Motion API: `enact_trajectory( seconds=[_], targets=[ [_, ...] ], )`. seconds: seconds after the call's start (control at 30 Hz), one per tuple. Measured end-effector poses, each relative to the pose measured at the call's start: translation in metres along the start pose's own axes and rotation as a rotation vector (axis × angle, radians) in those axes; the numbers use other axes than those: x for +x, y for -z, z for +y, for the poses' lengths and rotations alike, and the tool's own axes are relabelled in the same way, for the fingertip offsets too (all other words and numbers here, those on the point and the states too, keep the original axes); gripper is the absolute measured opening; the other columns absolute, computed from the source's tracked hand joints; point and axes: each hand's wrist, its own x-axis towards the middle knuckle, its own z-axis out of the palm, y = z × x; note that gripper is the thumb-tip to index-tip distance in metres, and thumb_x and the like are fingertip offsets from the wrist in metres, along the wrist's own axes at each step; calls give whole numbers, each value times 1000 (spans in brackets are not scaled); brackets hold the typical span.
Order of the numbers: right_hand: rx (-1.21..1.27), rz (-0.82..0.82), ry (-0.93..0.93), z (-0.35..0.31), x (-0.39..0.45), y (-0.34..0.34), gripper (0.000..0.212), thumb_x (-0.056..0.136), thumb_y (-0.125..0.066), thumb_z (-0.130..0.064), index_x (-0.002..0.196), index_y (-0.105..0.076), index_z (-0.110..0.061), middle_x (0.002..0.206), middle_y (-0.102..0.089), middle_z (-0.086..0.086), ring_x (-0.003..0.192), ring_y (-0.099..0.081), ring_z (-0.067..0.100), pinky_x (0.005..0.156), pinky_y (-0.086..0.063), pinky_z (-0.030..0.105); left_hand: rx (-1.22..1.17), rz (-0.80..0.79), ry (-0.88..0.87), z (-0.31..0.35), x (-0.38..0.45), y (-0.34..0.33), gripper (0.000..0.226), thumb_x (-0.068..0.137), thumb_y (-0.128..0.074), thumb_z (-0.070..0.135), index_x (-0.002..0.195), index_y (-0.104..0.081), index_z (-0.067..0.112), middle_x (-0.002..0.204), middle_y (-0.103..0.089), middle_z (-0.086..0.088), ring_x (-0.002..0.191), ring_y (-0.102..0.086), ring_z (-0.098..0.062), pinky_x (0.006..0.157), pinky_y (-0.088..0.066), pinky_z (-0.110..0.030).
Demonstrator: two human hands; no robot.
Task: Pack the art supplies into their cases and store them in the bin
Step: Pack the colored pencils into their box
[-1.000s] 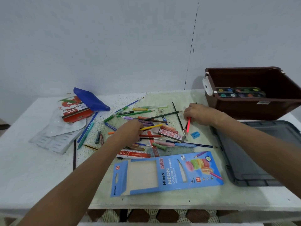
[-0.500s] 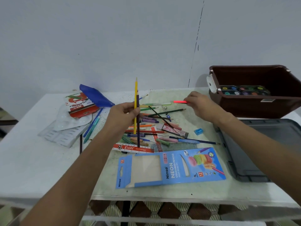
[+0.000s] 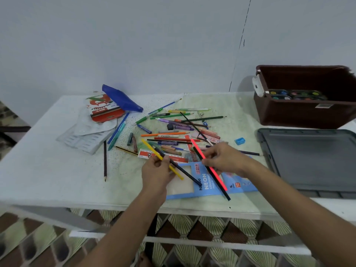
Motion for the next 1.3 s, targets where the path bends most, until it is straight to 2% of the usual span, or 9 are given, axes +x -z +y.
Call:
enact_trajectory(
  seconds=[0.1,0.23,0.4,0.57,0.67,0.93,1.03,1.17,1.3],
  targets=[
    [33,-34,-43,5,-3,-10,11,92,-63,-16,94,-70,-8,73,-63,2,58,-59,9,55,-49,20,44,95,-111,1,-1,10,13,94,-61,21,88,-62,10,87,-71,-6,88,-69,-20,85,-55,-45],
    [-9,8,-47,4,-4,-16,13,92,-62,-17,97,-70,-8,75,-64,3,61,-60,11,55,-49,19,87,175,-240,7,-7,23,18,95,-59,25,101,-57,8,87,-72,2,86,-68,-9,66,-48,-21],
    [22,11,-89,3,-4,-17,14,92,-61,-17,98,-70,-7,89,-72,9,72,-68,16,64,-58,28,144,277,-205,-3,-4,38,21,93,-61,29,96,-65,9,77,-67,-2,72,-63,-15,73,-57,-42],
    [20,13,-111,0,-3,-20,13,92,-62,-16,99,-69,-8,90,-72,8,78,-70,20,68,-59,32,215,247,-189,-5,-4,44,23,93,-62,27,92,-64,4,78,-67,-9,60,-62,-17,60,-57,-33],
    [-16,-5,-109,-5,-2,-19,13,92,-62,-17,100,-69,-9,89,-71,10,73,-68,18,64,-58,30,238,216,-151,-5,-3,43,27,91,-64,31,88,-63,5,82,-68,-7,61,-67,-15,68,-58,-33],
    [-160,3,-48,-15,3,-25,9,89,-65,-20,92,-74,-16,78,-68,1,59,-54,9,53,-42,22,761,-22,-299,-2,-6,50,20,92,-61,34,81,-68,19,73,-58,7,67,-52,-5,67,-43,-25],
    [-164,-6,-55,-14,4,-23,8,89,-67,-21,88,-73,-16,75,-65,-1,57,-52,9,53,-40,22,1037,-91,-630,1,-3,52,10,89,-63,19,99,-63,17,96,-53,1,76,-49,-4,67,-39,-19],
    [-171,-13,-59,-14,6,-23,8,88,-68,-23,92,-74,-18,81,-69,0,60,-54,8,53,-41,22,1351,-367,-832,4,13,56,44,92,-59,15,135,-52,21,138,-34,-7,124,-39,-23,99,-44,-35],
    [-138,-11,-62,-12,5,-22,8,87,-69,-23,91,-73,-18,82,-69,1,60,-54,9,54,-42,23,1472,-539,-818,20,23,56,41,96,-57,21,136,-53,20,140,-36,-7,116,-51,-24,90,-44,-31]
  ],
)
